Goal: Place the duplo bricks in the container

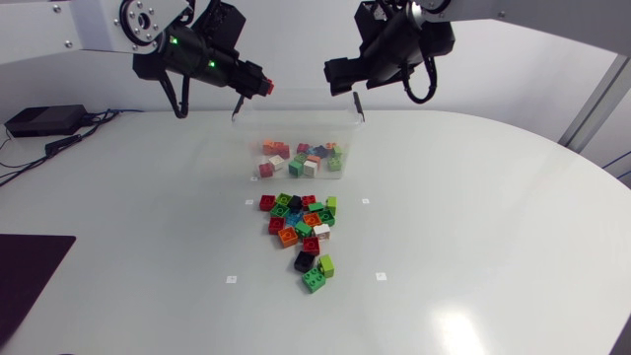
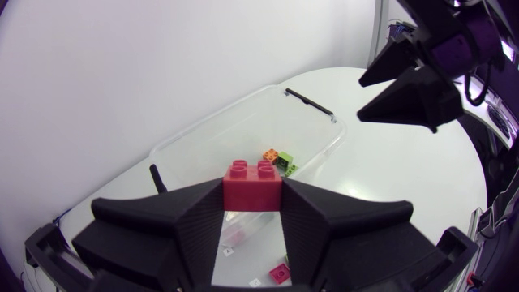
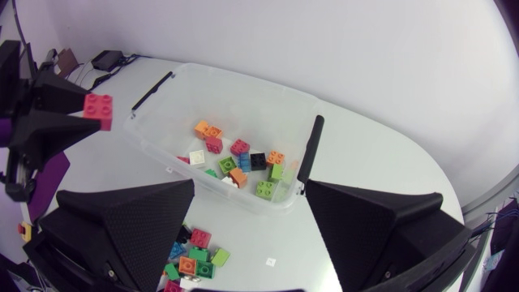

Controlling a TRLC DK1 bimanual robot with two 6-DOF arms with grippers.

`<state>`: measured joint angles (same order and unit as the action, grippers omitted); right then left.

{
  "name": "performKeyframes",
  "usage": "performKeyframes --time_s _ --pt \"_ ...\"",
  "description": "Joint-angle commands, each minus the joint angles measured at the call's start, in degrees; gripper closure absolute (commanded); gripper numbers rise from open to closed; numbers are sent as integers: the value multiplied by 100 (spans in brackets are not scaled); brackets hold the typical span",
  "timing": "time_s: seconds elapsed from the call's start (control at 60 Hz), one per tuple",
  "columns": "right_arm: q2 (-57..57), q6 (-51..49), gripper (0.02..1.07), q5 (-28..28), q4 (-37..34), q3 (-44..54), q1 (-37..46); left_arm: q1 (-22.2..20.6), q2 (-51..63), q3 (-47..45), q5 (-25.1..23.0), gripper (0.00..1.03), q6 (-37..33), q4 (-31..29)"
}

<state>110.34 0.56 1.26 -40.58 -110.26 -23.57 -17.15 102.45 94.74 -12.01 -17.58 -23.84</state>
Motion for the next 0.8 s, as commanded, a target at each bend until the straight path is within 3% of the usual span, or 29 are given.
performKeyframes --time_s 0.0,0.317,0.55,0.65,0.783 --pt "-365 -135 7 -3 155 593 -42 80 214 308 -100 68 176 134" --pt "-1437 -355 7 112 823 2465 -148 89 811 809 -144 66 291 494" --pt "-1700 -566 7 173 1157 3353 -236 45 1330 1170 -161 44 308 617" --pt "-1683 -609 7 173 1289 3599 -315 71 1514 1310 -161 41 317 634" --pt "-1446 -495 7 59 1298 3678 -464 124 1664 1398 -188 22 299 784"
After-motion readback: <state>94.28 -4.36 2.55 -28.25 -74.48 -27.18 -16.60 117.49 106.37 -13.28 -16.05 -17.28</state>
